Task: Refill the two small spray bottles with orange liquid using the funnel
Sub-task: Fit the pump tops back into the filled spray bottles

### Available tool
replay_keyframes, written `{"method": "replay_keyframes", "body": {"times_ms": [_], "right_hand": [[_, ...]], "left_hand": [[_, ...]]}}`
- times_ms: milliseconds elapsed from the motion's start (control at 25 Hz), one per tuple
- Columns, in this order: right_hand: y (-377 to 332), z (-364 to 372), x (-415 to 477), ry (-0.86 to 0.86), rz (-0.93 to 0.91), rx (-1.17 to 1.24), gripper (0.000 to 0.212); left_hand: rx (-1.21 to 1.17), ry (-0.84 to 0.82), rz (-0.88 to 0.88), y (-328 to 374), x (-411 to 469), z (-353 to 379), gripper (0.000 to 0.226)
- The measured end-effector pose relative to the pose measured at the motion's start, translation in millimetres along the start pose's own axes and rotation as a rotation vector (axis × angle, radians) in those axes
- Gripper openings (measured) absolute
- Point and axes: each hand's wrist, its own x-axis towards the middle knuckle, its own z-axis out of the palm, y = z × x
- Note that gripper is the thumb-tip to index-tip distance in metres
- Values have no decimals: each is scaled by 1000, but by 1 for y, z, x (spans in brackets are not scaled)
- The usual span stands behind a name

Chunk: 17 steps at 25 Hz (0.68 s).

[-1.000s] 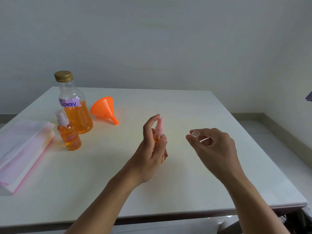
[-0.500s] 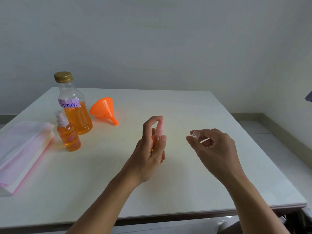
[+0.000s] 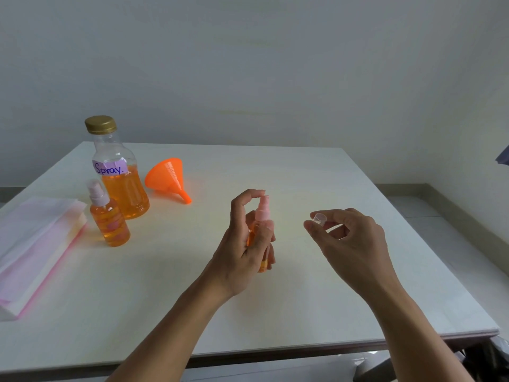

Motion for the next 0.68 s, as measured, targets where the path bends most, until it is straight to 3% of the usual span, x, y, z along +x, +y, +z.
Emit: {"method": "replay_keyframes", "body": {"times_ms": [160, 680], "right_hand": [[0, -1, 0, 2, -8, -7, 11], [1, -6, 0, 15, -15, 10, 11]], "left_hand": [[116, 68, 33, -1, 1, -1, 47], [560, 153, 15, -11, 1, -4, 46]]}}
